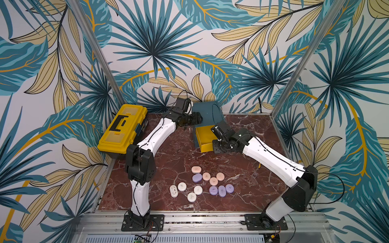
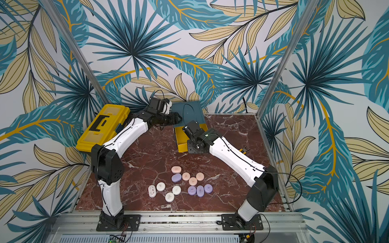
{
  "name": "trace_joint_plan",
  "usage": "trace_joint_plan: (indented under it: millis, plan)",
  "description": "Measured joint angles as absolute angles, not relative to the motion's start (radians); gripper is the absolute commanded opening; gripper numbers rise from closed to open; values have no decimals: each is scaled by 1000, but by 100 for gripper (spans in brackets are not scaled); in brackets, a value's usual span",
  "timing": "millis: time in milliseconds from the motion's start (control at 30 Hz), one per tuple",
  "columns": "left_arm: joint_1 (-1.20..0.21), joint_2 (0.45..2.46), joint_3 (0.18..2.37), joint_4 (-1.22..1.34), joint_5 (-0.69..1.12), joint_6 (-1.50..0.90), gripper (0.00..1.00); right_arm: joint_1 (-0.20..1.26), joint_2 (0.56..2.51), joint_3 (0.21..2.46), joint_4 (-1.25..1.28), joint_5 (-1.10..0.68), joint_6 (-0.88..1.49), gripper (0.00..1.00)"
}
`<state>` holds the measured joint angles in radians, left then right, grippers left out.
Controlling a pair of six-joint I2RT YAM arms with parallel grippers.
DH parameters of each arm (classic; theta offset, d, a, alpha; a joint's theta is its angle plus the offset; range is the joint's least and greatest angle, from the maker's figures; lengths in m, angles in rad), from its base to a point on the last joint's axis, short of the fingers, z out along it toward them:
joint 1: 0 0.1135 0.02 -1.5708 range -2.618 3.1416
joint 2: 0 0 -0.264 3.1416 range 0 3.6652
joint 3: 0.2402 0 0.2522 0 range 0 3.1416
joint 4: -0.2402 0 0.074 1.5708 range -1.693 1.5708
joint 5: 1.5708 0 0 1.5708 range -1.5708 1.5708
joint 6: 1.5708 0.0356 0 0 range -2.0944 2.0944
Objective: Put the bluetooth earphones in the drawer according to color
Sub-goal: Open the drawer in the storage box, then pick up the Bluetooth earphone from the center of the board.
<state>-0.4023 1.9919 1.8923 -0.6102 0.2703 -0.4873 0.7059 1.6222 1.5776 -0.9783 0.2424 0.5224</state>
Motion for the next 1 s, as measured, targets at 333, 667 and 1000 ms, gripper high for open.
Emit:
trace_joint_plan:
  millis: [333,667,1000]
  plan:
    - [-402,1992,1892,-610,270,-487,75,707,1589,1578,-986,271,539,76]
    - [-402,1992,1892,-610,270,-484,76,709,1469,1589,-1028,276,539,79]
    - [-394,1961,1891,-632,238,-458,90,714,1182,1462,-1150,295,585,80]
